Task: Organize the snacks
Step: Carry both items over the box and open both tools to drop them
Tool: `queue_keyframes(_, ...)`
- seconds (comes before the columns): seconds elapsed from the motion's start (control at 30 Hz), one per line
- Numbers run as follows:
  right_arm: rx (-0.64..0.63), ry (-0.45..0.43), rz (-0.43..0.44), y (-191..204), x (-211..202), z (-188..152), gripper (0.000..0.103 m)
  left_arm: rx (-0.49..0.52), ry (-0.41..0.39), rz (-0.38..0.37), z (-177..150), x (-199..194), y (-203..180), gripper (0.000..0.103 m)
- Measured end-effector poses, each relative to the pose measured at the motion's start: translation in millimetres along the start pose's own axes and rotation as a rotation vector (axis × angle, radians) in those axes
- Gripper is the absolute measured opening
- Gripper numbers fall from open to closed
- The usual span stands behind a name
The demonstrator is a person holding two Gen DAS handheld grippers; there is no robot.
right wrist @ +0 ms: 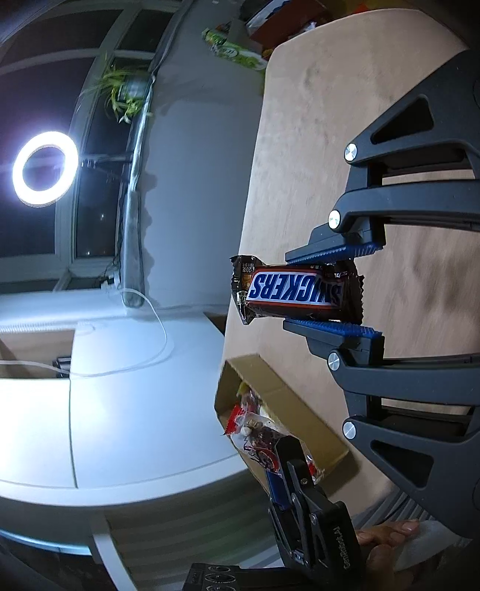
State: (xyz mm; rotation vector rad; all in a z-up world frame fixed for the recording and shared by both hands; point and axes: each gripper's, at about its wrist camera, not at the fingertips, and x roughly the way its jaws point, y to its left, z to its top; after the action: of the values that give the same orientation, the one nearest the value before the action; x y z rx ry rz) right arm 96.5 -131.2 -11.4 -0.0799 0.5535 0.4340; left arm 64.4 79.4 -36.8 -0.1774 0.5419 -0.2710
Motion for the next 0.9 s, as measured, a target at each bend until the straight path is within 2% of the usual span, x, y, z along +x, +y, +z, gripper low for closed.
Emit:
queue_keyframes(0.27, -0.066, 0.026, 0.062, 46.1, 27.7, 9.8, 0.030, -0.059, -0.014, 0.068, -8.1, -16.5, 46.6, 0.041)
queue_keyframes(0.7, -0.204, 0.056, 0.206, 134.3, 93.0, 33.5, 0.030, -0.084, -0.011, 0.276, -17.9, -37.0, 105.7, 0.041)
queue_keyframes(0.9, -0.242, 0.086, 0.239, 158.8, 137.2, 41.5, 0.030, -0.089, 0.019, 0.293, -22.9, -23.6, 124.2, 0.041)
